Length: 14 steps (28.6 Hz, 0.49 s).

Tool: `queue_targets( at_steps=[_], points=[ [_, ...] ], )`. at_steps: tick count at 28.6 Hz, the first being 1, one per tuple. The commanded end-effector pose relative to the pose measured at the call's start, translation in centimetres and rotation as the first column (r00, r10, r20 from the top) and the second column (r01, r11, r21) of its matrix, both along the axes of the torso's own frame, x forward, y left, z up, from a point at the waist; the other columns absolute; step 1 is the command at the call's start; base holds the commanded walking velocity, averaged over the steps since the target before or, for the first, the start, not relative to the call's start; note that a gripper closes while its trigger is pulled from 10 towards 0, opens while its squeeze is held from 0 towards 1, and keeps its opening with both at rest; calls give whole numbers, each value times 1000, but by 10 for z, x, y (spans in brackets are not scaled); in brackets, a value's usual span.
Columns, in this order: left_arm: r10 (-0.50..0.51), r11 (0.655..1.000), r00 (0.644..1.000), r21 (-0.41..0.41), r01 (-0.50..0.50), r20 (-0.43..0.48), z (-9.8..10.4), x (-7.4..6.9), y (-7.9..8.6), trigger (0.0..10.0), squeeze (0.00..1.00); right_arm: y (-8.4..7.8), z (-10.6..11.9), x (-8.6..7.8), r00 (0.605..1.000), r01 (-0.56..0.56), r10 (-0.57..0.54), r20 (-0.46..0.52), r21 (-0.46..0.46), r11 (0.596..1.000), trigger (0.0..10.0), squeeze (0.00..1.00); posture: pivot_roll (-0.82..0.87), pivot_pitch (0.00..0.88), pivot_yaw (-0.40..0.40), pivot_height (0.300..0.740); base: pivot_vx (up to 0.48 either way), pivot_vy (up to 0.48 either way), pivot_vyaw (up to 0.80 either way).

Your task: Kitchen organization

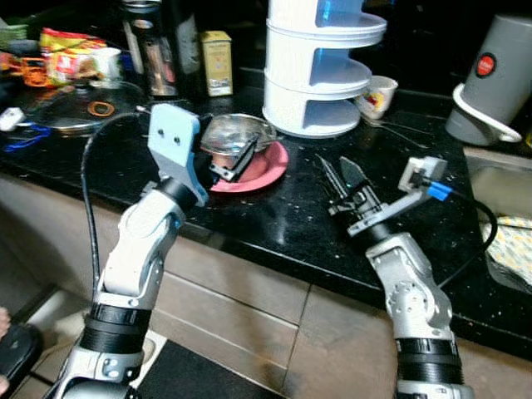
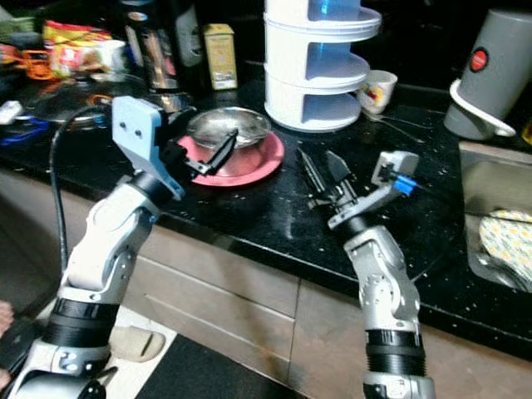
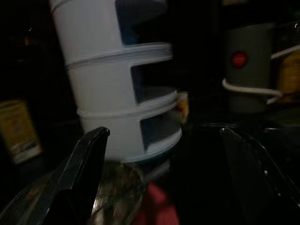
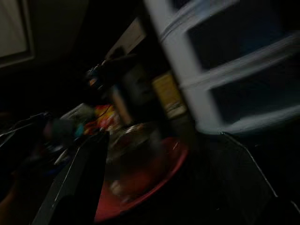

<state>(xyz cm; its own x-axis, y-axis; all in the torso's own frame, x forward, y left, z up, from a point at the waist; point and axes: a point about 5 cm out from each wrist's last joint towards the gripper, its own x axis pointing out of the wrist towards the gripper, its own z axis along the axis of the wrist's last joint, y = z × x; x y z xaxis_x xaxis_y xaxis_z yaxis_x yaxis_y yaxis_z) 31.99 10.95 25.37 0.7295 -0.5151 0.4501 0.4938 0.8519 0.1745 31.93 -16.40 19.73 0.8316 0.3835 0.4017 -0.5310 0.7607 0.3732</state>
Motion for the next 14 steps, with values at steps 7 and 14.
queue_targets(
  at_steps=[7, 14],
  points=[
    [-68, 998, 998, -15, 68, -5, 2, -7, -6, 10000, 0, 5, 5, 1, 1000, -21, 21, 20, 13, 1000, 10000, 0, 47, 0, -21, 740, 329, 0, -686],
    [-137, 990, 990, 26, 137, -20, -2, -14, -15, 10000, 0, 6, 3, 0, 999, -30, 30, 13, 6, 1000, 10000, 0, 49, 0, -19, 740, 0, 0, 0]
  ],
)
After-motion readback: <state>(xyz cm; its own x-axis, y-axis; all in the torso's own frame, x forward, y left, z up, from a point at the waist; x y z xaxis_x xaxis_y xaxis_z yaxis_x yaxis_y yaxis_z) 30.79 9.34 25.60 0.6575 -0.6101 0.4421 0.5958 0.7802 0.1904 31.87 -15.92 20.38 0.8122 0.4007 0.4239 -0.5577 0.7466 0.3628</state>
